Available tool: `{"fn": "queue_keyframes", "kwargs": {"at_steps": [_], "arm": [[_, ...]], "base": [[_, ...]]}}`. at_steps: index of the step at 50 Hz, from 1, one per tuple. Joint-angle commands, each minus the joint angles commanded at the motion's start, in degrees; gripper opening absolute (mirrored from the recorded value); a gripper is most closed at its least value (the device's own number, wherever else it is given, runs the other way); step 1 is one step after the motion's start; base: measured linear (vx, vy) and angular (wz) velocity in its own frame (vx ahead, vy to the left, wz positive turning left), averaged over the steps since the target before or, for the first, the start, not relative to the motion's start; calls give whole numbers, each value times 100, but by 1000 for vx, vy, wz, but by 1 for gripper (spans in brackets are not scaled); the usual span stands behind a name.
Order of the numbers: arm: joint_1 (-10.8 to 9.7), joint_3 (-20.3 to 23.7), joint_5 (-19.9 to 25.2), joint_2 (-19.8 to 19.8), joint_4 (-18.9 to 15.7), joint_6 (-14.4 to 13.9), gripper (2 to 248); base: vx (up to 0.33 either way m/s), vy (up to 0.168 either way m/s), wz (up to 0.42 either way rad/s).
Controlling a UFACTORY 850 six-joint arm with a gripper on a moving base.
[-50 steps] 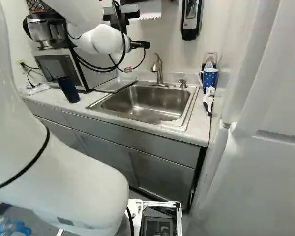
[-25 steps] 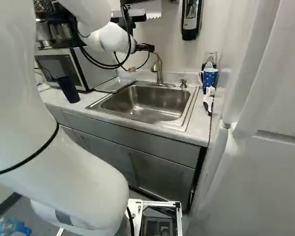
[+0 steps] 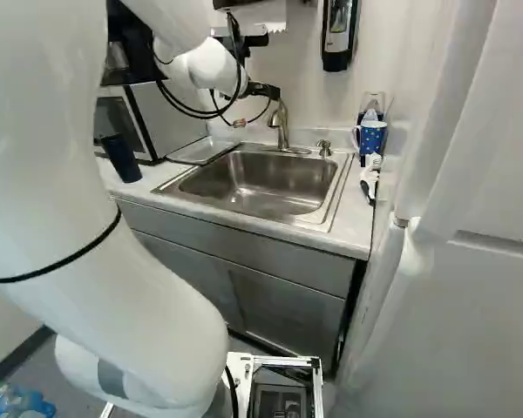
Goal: Rinse the cup and place it in the tray
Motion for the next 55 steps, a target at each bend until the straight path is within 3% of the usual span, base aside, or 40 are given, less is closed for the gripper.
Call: {"fn": "queue_keyframes", "kwargs": {"at_steps": [19,35,55], "arm": [[-24,-493,-369,-480,45,0,247],[-6,-938,-385,-897,45,0,247],[3,-1160,106,-1100,45,0,247]], "base": [[0,0,0],[0,0,0],[0,0,0]]}}
